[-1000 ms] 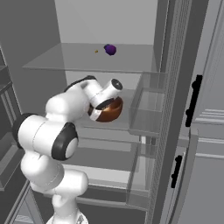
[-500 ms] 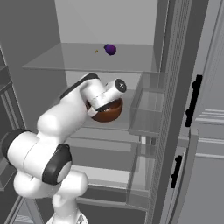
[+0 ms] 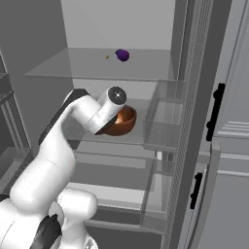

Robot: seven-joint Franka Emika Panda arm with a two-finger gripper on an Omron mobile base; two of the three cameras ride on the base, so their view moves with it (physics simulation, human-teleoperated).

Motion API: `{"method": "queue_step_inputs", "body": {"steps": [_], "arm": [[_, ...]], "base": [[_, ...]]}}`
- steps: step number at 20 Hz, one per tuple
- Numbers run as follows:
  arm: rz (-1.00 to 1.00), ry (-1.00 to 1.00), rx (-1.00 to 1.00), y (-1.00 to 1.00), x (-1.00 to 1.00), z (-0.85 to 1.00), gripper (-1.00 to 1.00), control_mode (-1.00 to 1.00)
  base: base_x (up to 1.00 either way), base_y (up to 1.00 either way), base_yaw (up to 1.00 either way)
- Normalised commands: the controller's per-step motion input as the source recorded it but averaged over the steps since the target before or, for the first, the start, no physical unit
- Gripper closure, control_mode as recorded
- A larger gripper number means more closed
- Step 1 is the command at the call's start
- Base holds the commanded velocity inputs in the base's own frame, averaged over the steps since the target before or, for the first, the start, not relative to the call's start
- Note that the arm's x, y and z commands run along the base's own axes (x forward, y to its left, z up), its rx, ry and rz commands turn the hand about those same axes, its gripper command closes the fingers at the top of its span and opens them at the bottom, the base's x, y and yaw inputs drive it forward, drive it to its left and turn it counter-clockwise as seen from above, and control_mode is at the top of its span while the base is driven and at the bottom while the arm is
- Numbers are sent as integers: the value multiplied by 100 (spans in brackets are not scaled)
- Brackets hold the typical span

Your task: Pick the chicken drumstick and squash from their plates and place them in the bowl. Then put the bowl in the fridge.

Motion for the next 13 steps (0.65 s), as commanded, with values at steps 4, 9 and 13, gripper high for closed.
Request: {"method": "queue_step_inputs", "body": {"steps": [4, 9, 13], "arm": [[-33, 0, 2, 49, -99, 68, -100, -100], [-32, 1, 12, 4, -100, 89, -100, -100], [-39, 4, 14, -5, -100, 79, -100, -100]], "base": [[0, 0, 0], [0, 0, 0], [0, 0, 0]]}}
